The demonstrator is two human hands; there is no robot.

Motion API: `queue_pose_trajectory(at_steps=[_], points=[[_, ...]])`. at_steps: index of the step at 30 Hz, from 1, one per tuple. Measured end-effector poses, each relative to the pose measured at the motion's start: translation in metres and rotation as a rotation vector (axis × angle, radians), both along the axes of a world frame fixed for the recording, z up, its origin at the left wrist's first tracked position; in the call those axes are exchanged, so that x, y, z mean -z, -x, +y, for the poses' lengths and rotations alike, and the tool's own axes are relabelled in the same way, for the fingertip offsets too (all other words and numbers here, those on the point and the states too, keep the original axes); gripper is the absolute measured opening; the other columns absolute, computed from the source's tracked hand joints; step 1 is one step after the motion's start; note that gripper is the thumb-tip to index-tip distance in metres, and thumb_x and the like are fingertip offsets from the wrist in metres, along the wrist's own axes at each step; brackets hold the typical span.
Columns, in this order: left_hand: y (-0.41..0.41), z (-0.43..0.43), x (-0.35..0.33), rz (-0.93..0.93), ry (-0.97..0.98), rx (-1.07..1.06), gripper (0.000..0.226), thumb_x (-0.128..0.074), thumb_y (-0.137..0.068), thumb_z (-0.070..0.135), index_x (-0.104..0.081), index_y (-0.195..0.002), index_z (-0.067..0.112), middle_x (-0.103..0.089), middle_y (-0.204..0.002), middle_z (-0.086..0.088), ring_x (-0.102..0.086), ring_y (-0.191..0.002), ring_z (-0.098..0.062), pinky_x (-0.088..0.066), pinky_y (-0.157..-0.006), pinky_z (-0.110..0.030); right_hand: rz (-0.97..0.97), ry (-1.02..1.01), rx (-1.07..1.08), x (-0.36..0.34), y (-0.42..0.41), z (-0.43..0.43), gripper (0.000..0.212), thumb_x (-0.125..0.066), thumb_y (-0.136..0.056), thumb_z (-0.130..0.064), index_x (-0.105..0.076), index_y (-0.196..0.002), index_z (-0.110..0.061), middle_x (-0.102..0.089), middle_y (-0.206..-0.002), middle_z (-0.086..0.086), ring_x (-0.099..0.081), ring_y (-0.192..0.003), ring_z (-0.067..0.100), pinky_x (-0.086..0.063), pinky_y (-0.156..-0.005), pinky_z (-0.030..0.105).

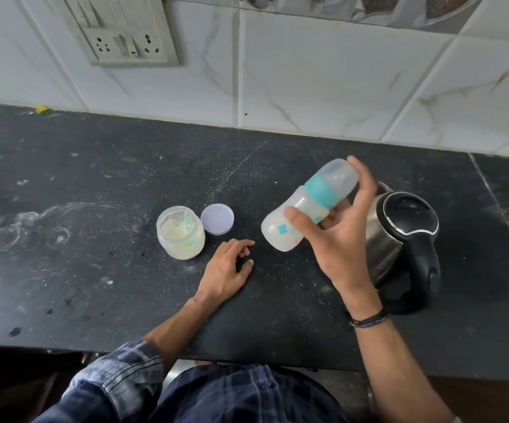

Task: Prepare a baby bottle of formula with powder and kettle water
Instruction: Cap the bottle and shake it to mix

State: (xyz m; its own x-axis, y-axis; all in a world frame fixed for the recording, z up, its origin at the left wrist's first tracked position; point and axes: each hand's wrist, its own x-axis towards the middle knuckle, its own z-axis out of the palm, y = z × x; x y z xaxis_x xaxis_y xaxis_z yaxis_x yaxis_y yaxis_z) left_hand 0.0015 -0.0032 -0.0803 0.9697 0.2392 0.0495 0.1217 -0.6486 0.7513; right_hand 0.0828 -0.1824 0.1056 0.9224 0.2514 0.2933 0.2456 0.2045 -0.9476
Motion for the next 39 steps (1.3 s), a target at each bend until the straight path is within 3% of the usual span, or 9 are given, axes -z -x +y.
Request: queue_pose_trajectory(at_steps=[3,8,12,19,22,26,30,35,39], points=[[-0.002,0.000,0.000,-0.001,0.001,-0.004,0.037,-0.067,-0.095,0.024,-0.061,-0.131,0.028,-0.057,-0.103,0.015,-0.052,-0.098,-0.006,-0.048,-0.085,-0.024,-0.049,-0.101,0.124,0.000,0.002,0.005,0.093,-0.083,-0.085,-0.006,-0.022,-0.150,-0.029,-0.059,-0.136,-0.016,-0.066,-0.111,0.010,-0.058,-0.092,0.031],[0.000,-0.001,-0.001,-0.007,-0.013,-0.014,0.030,-0.068,-0.092,0.023,-0.061,-0.121,0.029,-0.051,-0.097,0.025,-0.049,-0.094,-0.001,-0.049,-0.082,-0.026,-0.028,0.006,0.034,-0.004,0.013,0.019,0.097,-0.090,-0.080,-0.007,-0.028,-0.150,-0.032,-0.049,-0.145,0.010,-0.067,-0.111,0.022,-0.059,-0.092,0.037],[-0.001,-0.001,-0.001,-0.006,-0.003,-0.019,0.036,-0.067,-0.094,0.022,-0.062,-0.129,0.027,-0.057,-0.102,0.015,-0.052,-0.096,-0.006,-0.050,-0.086,-0.029,-0.018,-0.092,0.168,-0.002,0.001,0.018,0.096,-0.085,-0.085,-0.006,-0.021,-0.153,-0.025,-0.059,-0.138,-0.011,-0.068,-0.109,0.011,-0.058,-0.091,0.029],[-0.002,0.000,0.000,-0.005,-0.009,-0.013,0.036,-0.066,-0.094,0.022,-0.062,-0.130,0.027,-0.056,-0.102,0.015,-0.052,-0.096,-0.006,-0.051,-0.086,-0.029,-0.019,-0.125,0.211,-0.004,-0.004,0.015,0.095,-0.086,-0.085,-0.010,-0.021,-0.152,-0.025,-0.055,-0.138,-0.005,-0.069,-0.109,0.008,-0.059,-0.090,0.027],[-0.002,0.000,0.002,0.000,-0.026,-0.006,0.036,-0.066,-0.094,0.024,-0.062,-0.130,0.028,-0.056,-0.102,0.016,-0.051,-0.094,-0.006,-0.051,-0.084,-0.029,0.012,-0.037,0.057,-0.009,-0.001,0.017,0.095,-0.089,-0.081,-0.007,-0.028,-0.150,-0.030,-0.053,-0.140,0.011,-0.069,-0.106,0.015,-0.059,-0.089,0.030],[-0.003,0.001,0.003,-0.005,-0.029,-0.016,0.035,-0.064,-0.093,0.026,-0.061,-0.128,0.030,-0.055,-0.100,0.019,-0.051,-0.095,-0.005,-0.051,-0.084,-0.028,-0.039,-0.105,0.171,-0.006,-0.001,0.020,0.093,-0.085,-0.085,-0.006,-0.023,-0.150,-0.027,-0.060,-0.135,-0.014,-0.069,-0.110,0.009,-0.058,-0.091,0.027],[-0.002,0.000,0.003,-0.008,-0.021,-0.004,0.036,-0.065,-0.093,0.025,-0.061,-0.128,0.030,-0.055,-0.101,0.018,-0.051,-0.095,-0.006,-0.051,-0.084,-0.029,-0.050,0.023,0.036,-0.012,-0.001,0.018,0.095,-0.088,-0.083,-0.003,-0.028,-0.151,-0.030,-0.053,-0.138,-0.010,-0.068,-0.108,0.012,-0.059,-0.090,0.031],[-0.001,0.000,0.002,-0.018,-0.021,-0.022,0.035,-0.066,-0.094,0.023,-0.062,-0.128,0.028,-0.056,-0.100,0.017,-0.051,-0.094,-0.006,-0.050,-0.084,-0.028,0.008,-0.088,0.124,-0.013,-0.010,0.017,0.098,-0.086,-0.085,-0.006,-0.019,-0.155,-0.021,-0.049,-0.141,0.009,-0.068,-0.107,0.012,-0.058,-0.091,0.031],[-0.001,0.000,0.000,-0.018,-0.008,-0.004,0.035,-0.066,-0.094,0.022,-0.062,-0.129,0.027,-0.057,-0.101,0.015,-0.052,-0.096,-0.007,-0.051,-0.085,-0.029,-0.019,-0.064,0.115,-0.008,-0.002,0.016,0.095,-0.089,-0.084,-0.012,-0.024,-0.151,-0.031,-0.058,-0.139,-0.002,-0.069,-0.110,0.015,-0.059,-0.091,0.032]])
